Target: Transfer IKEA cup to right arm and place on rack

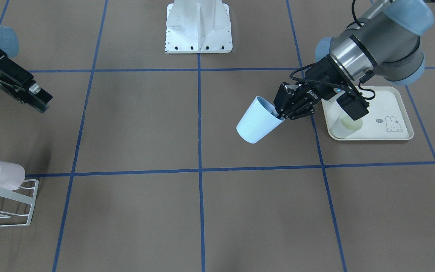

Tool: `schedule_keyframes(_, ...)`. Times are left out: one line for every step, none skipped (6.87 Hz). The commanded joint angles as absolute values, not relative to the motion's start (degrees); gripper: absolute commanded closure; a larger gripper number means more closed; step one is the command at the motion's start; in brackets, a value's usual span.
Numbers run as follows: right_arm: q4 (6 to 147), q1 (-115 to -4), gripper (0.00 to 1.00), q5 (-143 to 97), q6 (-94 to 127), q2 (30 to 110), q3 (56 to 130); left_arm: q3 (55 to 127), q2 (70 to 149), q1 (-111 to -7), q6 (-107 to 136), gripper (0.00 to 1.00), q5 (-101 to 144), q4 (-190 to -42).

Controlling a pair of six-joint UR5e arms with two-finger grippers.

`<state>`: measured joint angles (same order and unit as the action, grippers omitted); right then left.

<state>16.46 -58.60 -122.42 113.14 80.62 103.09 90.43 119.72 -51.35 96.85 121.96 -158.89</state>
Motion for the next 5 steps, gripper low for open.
schedule_keyframes(16.3,-51.5,0.0,-113.4,122.8,75.2,105.4,86.0,121.6,-46.2,110.1,1.0,113.4,-178.1)
schedule_keyframes(16.3,-46.5,0.0,-107.5,126.9,73.8,107.1,84.3,121.9,-45.6,115.3,1.0,112.6,-185.5)
schedule_keyframes(16.3,-42.7,0.0,-102.0,131.1,72.0,108.2,82.7,122.4,-44.5,119.1,1.0,112.4,-191.3)
schedule_keyframes(16.1,-37.7,0.0,-94.9,133.0,71.2,109.8,82.0,123.0,-44.0,123.4,1.0,112.4,-194.1)
schedule_keyframes(15.9,-33.4,0.0,-89.1,133.2,70.8,111.6,80.8,123.1,-43.9,126.7,1.0,112.3,-198.1)
